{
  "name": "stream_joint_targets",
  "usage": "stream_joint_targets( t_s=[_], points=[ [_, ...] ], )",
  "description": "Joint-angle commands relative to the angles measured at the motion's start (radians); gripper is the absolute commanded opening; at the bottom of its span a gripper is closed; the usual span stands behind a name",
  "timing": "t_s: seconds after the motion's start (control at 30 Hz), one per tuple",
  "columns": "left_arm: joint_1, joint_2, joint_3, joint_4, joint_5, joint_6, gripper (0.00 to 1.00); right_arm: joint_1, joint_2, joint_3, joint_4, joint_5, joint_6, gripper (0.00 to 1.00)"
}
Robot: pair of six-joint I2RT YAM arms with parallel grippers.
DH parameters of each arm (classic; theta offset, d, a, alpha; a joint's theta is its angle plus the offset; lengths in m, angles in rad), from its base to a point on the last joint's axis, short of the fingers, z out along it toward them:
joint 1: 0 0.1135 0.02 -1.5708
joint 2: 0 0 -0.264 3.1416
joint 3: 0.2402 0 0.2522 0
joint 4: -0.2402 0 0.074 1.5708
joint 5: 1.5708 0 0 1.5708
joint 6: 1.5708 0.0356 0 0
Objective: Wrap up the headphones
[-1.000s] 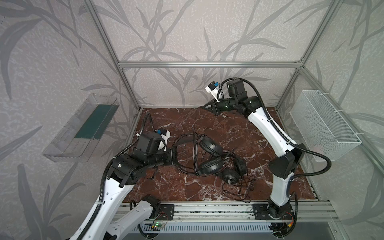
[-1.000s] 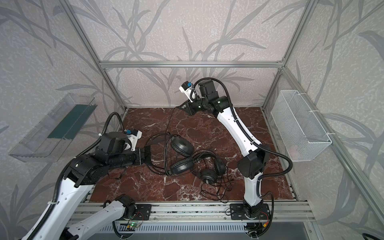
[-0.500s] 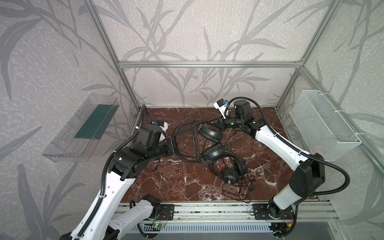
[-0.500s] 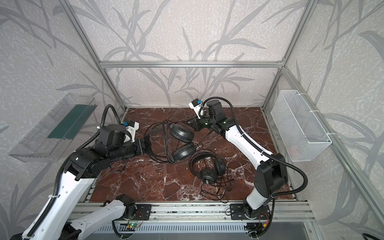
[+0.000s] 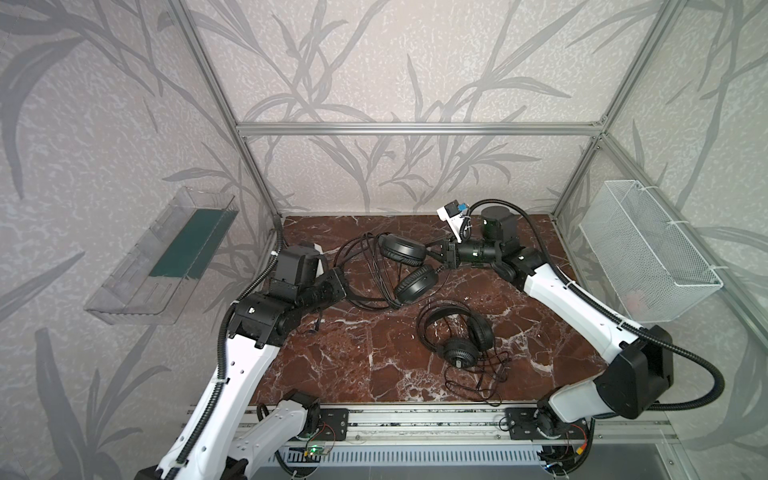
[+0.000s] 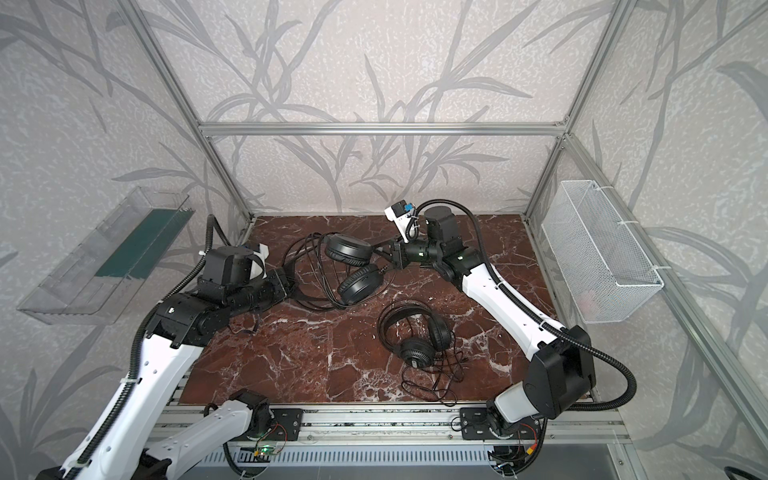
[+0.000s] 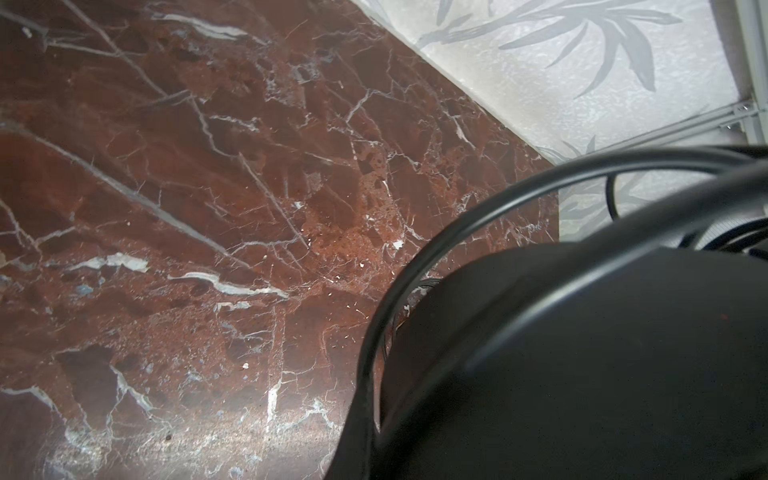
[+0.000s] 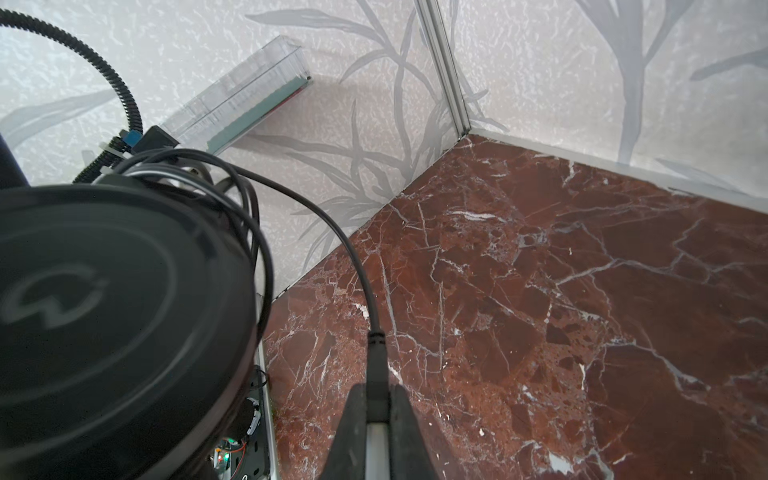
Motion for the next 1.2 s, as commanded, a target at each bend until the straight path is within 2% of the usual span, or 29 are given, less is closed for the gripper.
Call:
stream_joint_targets(
  t_s=[0.0, 0.17, 0.43, 0.57, 0.67, 0.9, 1.17],
  points=[
    [0.043, -0.036, -0.002, 0.100, 0.003, -0.119, 0.00, 0.004, -0.057, -0.034, 0.007, 0.037, 0.009, 0.00],
    [0.055, -0.026, -0.041, 0.090, -0.017, -0.158, 0.00, 0.004, -0.092, -0.060, -0.039, 0.133, -0.006, 0.00],
    [0.062, 0.019, -0.084, 0.040, -0.015, -0.154, 0.00, 0.041, -0.089, -0.043, -0.120, 0.155, -0.070, 0.00],
    [0.065, 0.026, -0.087, 0.011, -0.070, -0.104, 0.00, 0.080, -0.110, -0.037, -0.159, 0.232, -0.114, 0.00],
    [0.065, 0.055, -0.098, -0.006, -0.059, -0.053, 0.00, 0.094, -0.129, -0.042, -0.160, 0.277, -0.132, 0.00],
    [0.073, 0.028, -0.182, 0.038, -0.103, -0.050, 0.00, 0.128, -0.109, -0.039, -0.202, 0.305, -0.150, 0.00],
    [0.092, 0.000, -0.205, 0.090, -0.072, -0.078, 0.00, 0.169, -0.158, -0.104, -0.164, 0.358, -0.123, 0.00]
  ],
)
